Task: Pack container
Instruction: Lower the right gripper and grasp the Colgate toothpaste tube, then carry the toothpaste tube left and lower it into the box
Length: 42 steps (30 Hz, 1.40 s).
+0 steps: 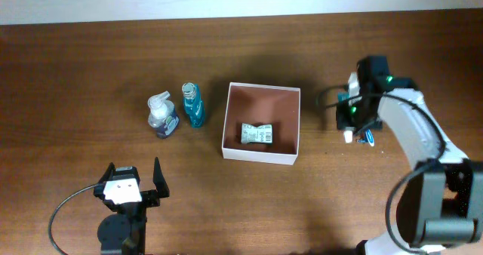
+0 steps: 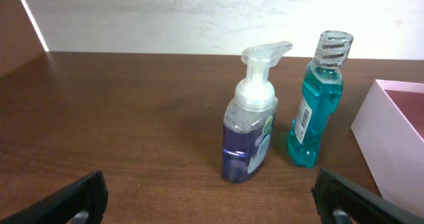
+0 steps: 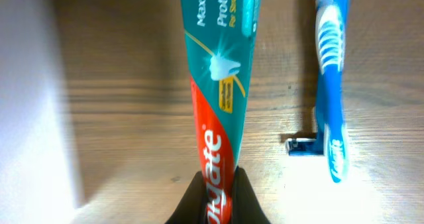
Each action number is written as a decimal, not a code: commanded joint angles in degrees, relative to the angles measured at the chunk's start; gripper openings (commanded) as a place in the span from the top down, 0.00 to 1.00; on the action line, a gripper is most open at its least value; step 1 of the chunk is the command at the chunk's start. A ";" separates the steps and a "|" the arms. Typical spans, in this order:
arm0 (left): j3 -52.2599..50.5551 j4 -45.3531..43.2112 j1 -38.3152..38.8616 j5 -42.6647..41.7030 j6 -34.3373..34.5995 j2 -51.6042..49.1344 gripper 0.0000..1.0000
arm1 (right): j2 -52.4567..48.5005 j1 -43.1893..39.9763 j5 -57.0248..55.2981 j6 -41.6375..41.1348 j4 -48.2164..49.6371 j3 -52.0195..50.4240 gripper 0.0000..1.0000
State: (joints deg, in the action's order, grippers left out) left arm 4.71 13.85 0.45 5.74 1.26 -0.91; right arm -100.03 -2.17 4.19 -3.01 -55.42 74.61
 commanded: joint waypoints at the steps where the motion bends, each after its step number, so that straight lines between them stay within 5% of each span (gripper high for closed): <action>1: -0.50 -0.35 -0.31 -1.01 -0.90 0.28 0.01 | 5.84 2.38 5.16 -1.57 -3.21 8.04 0.96; 9: -0.50 -0.35 -0.31 -1.01 -0.90 0.28 0.01 | 11.43 14.43 6.78 -11.13 -4.90 12.68 0.96; 19: -0.50 -0.35 -0.31 -1.01 -0.90 0.28 0.01 | 4.63 27.28 2.01 -17.49 -1.79 8.15 0.96; 42: -0.50 -0.35 -0.31 -1.01 -0.90 0.28 0.01 | -8.46 28.39 -5.75 -24.28 0.66 7.76 0.92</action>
State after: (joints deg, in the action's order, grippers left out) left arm 4.71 13.85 0.45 5.76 1.26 -0.91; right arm -108.22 26.30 2.50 -25.96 -55.05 82.41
